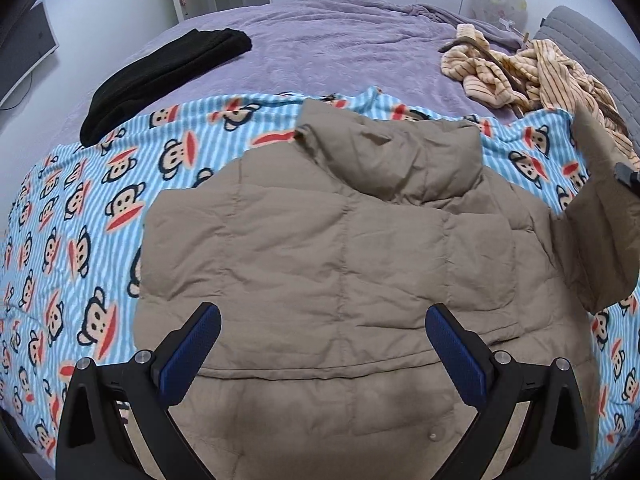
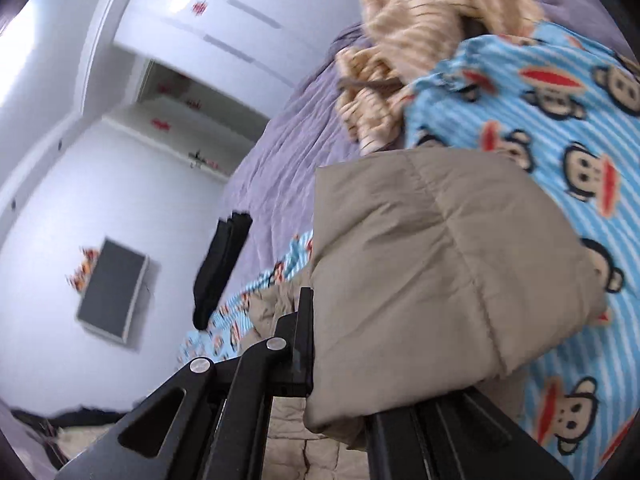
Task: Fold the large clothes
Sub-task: 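Grasp the other sleeve with the right tool and fold it across the body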
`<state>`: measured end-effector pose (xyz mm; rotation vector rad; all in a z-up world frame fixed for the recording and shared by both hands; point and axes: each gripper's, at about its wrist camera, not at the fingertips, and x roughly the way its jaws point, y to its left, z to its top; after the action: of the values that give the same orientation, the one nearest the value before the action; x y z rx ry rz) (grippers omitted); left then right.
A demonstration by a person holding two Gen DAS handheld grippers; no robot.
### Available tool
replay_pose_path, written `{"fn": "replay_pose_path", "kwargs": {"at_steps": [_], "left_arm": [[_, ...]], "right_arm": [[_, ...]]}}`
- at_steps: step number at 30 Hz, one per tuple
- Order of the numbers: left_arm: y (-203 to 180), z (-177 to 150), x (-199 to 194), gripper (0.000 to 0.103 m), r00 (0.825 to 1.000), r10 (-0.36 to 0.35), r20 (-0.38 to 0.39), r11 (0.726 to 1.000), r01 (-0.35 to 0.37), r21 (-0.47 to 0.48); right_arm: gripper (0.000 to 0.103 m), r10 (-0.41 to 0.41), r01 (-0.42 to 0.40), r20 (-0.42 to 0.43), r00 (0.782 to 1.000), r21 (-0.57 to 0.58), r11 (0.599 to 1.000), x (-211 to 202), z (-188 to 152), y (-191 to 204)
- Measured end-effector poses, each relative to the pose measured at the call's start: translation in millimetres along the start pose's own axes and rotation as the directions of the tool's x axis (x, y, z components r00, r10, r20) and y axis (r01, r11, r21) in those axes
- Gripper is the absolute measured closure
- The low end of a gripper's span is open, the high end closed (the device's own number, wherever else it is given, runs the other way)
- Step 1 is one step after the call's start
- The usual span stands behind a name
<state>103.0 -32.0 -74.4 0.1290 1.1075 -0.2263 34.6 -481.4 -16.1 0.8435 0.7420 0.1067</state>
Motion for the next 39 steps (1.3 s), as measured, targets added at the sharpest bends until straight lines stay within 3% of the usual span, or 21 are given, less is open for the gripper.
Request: {"fn": "replay_pose_path", "kwargs": {"at_steps": [3, 5, 9, 13, 15, 16, 17, 18, 19, 23, 27, 28, 29, 31, 33, 35, 39], "left_arm": [[21, -3, 5, 0.0, 1.0, 0.013, -0.001, 1.0, -0.013, -0.014], [33, -5, 9, 0.0, 1.0, 0.016, -0.002, 1.0, -0.016, -0.017], [44, -10, 18, 0.0, 1.0, -0.002, -0.014, 1.0, 0.001, -0.017], [44, -10, 28, 0.0, 0.999, -0.027, -0.024, 1.0, 0.027, -0.013], [42, -10, 31, 0.0, 0.999, -0.045, -0.027, 0.999, 0.044, -0.018], [40, -8, 32, 0.0, 0.998, -0.052, -0.03, 0.999, 0.052, -0.017], [39, -7, 32, 0.0, 0.998, -0.06, -0.03, 0.998, 0.059, -0.012], [38, -6, 32, 0.0, 0.997, -0.068, -0.028, 0.998, 0.068, -0.009], [38, -4, 31, 0.0, 0.997, -0.079, -0.024, 0.997, 0.079, -0.006], [46, 2, 28, 0.0, 0.993, -0.117, -0.013, 0.993, 0.117, -0.021], [63, 7, 24, 0.0, 0.989, -0.147, 0.002, 0.988, 0.146, -0.049], [67, 8, 23, 0.0, 0.988, -0.154, 0.002, 0.987, 0.153, -0.05], [71, 9, 22, 0.0, 0.987, -0.16, 0.002, 0.986, 0.16, -0.053], [79, 9, 21, 0.0, 0.983, -0.181, -0.007, 0.981, 0.18, -0.067], [89, 8, 20, 0.0, 0.97, -0.242, -0.014, 0.965, 0.239, -0.106], [98, 7, 17, 0.0, 0.952, -0.306, -0.005, 0.942, 0.302, -0.148], [111, 4, 14, 0.0, 0.93, -0.367, 0.014, 0.91, 0.362, -0.202]], "right_arm": [[0.099, -0.041, 0.02, -0.122, 0.992, -0.163, 0.986, 59, -37, 50], [0.099, -0.077, 0.038, -0.192, 0.978, -0.202, 0.979, 94, -69, 62], [0.099, -0.133, 0.09, -0.295, 0.946, -0.156, 0.984, 146, -115, 51], [0.097, -0.199, 0.175, -0.343, 0.918, -0.099, 0.98, 167, -141, 21], [0.092, -0.226, 0.206, -0.336, 0.914, -0.095, 0.974, 165, -144, 14], [0.074, -0.229, 0.21, -0.325, 0.918, -0.092, 0.973, 162, -143, 14], [0.037, -0.222, 0.204, -0.317, 0.922, -0.088, 0.975, 155, -144, 17], [0.021, -0.202, 0.185, -0.312, 0.928, -0.082, 0.979, 146, -141, 24], [0.013, -0.182, 0.167, -0.303, 0.935, -0.074, 0.983, 140, -138, 29], [0.013, -0.181, 0.179, -0.247, 0.952, -0.031, 0.983, 104, -133, 40], [0.015, -0.205, 0.227, -0.151, 0.967, 0.15, 0.962, 79, -117, 4], [0.022, -0.197, 0.221, -0.131, 0.972, 0.207, 0.953, 75, -112, -6], [0.05, -0.185, 0.207, -0.11, 0.977, 0.252, 0.945, 74, -108, -13], [0.092, -0.175, 0.195, -0.096, 0.98, 0.279, 0.94, 78, -100, -15], [0.093, -0.15, 0.165, -0.085, 0.985, 0.2, 0.966, 90, -96, 7], [0.093, -0.14, 0.145, -0.114, 0.984, 0.032, 0.989, 104, -100, 43], [0.093, -0.16, 0.091, -0.234, 0.959, -0.28, 0.956, 143, -144, 109]]}}
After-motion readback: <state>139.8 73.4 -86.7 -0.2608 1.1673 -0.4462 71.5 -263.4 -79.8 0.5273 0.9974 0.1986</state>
